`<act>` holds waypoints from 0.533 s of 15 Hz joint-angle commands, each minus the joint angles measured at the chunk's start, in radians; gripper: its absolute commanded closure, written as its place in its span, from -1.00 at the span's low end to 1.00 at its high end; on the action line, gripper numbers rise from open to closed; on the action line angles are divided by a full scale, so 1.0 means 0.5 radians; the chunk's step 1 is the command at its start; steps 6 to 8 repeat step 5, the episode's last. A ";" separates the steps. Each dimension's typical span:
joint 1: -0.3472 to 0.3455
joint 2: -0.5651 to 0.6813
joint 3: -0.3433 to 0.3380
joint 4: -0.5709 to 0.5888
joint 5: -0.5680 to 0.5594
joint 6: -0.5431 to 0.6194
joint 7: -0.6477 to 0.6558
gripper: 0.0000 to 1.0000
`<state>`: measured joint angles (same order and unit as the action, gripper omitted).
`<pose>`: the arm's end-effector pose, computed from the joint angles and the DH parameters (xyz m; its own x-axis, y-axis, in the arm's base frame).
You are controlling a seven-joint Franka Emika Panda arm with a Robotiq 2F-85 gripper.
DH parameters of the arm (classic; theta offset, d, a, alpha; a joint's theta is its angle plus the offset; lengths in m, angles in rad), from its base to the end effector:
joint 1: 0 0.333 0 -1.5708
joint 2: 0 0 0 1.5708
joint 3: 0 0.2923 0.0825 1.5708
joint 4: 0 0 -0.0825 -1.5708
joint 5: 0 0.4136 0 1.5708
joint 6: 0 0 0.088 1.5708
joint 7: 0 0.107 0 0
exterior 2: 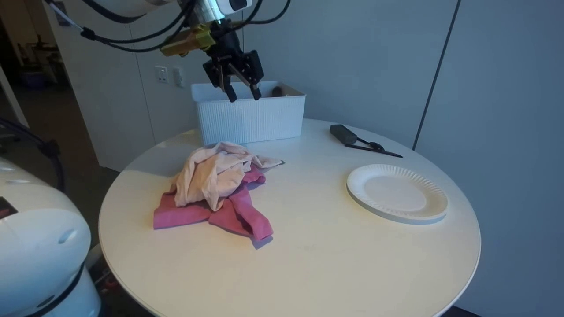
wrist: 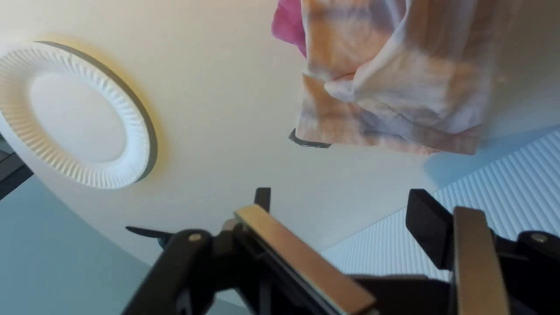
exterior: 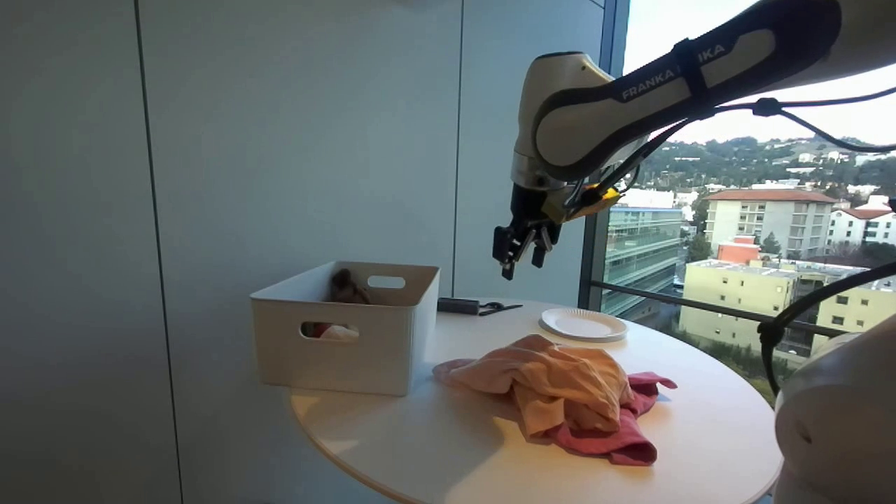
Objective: Remove some clothes from the white basket and put them on the table
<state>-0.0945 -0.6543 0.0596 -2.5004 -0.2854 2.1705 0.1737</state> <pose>0.4254 -0.0246 0.5102 0.9401 -0.0414 0.3384 -0.1325 -0.9589 0.2508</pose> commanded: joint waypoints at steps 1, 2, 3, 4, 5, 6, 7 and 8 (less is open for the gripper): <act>-0.092 -0.183 0.084 0.037 -0.115 -0.110 0.117 -1.00; -0.039 -0.114 0.039 0.016 -0.053 -0.063 0.055 -0.89; -0.051 -0.155 0.049 0.016 -0.066 -0.085 0.066 -0.99; -0.057 -0.178 0.053 0.016 -0.075 -0.096 0.073 -1.00; -0.059 -0.187 0.054 0.015 -0.080 -0.100 0.078 -1.00; -0.059 -0.187 0.054 0.015 -0.080 -0.100 0.078 -1.00; -0.059 -0.187 0.054 0.015 -0.080 -0.100 0.078 -1.00; -0.059 -0.187 0.054 0.015 -0.080 -0.100 0.078 -1.00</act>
